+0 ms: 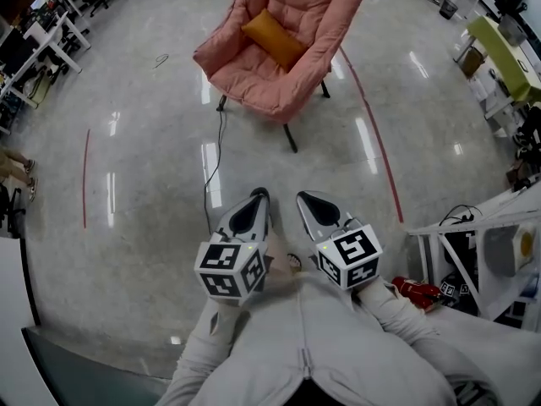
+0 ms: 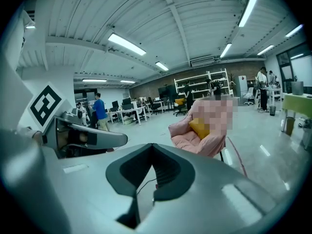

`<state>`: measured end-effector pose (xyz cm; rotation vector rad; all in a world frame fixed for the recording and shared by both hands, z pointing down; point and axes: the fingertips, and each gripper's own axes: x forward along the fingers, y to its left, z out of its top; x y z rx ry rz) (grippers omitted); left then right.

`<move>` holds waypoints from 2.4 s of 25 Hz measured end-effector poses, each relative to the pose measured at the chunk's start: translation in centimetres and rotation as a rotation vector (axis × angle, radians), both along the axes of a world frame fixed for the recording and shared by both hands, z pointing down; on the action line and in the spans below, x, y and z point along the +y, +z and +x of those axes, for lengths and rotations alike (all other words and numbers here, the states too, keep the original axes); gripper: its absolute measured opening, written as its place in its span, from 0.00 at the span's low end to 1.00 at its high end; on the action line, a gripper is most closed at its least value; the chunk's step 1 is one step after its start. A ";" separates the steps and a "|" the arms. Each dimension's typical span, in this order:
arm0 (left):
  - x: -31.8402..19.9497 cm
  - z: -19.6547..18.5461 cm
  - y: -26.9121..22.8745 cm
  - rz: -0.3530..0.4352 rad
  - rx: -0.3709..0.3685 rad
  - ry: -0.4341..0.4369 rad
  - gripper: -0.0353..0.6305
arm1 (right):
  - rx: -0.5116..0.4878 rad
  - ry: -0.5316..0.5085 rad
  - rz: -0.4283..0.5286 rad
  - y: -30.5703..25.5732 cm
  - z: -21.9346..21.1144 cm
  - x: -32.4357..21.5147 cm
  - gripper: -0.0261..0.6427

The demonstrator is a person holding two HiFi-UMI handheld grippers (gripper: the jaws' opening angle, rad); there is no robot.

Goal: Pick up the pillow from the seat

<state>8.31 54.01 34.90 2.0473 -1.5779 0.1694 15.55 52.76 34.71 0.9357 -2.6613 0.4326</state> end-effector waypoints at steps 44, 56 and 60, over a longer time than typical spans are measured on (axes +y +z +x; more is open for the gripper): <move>-31.7 -14.9 0.4 -0.046 -0.010 0.094 0.06 | 0.039 0.126 -0.022 0.1 -13.3 -30.9 0.04; -37.0 -17.9 1.8 -0.072 -0.010 0.108 0.06 | 0.046 0.142 -0.032 0.9 -16.1 -36.8 0.04; -38.5 -18.5 2.2 -0.077 -0.007 0.122 0.06 | 0.045 0.180 -0.038 1.1 -16.3 -38.5 0.04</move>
